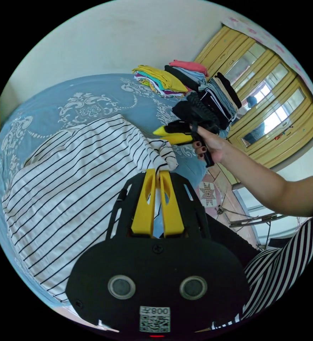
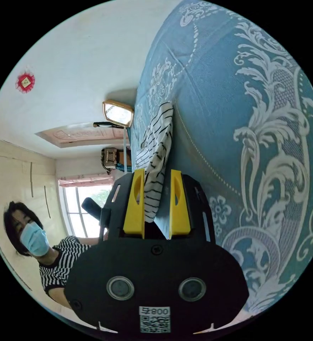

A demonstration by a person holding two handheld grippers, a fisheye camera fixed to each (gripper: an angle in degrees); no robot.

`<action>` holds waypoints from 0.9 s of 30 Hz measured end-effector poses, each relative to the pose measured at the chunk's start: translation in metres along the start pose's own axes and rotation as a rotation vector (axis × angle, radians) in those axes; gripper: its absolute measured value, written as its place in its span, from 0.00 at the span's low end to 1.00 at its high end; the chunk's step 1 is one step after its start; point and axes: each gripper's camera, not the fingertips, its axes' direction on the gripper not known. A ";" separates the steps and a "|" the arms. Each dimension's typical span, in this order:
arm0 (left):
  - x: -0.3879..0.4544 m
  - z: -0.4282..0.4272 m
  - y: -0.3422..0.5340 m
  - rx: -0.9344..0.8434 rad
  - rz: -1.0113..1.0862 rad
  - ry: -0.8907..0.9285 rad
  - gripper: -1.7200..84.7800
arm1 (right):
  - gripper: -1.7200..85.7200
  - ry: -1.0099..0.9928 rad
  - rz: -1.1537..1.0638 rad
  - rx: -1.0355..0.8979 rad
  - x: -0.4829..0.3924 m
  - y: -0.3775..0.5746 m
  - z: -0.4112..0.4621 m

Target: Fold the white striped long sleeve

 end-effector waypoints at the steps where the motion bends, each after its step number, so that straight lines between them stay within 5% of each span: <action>1: 0.001 0.001 0.000 0.000 0.001 0.001 0.04 | 0.15 -0.006 0.016 0.007 0.000 -0.010 0.006; 15: -0.008 -0.001 0.016 -0.012 0.023 0.046 0.04 | 0.07 -0.005 0.068 0.004 -0.045 -0.090 0.080; 27: -0.068 -0.085 0.082 0.142 -0.101 0.137 0.04 | 0.03 0.005 -0.137 0.046 -0.183 -0.107 0.153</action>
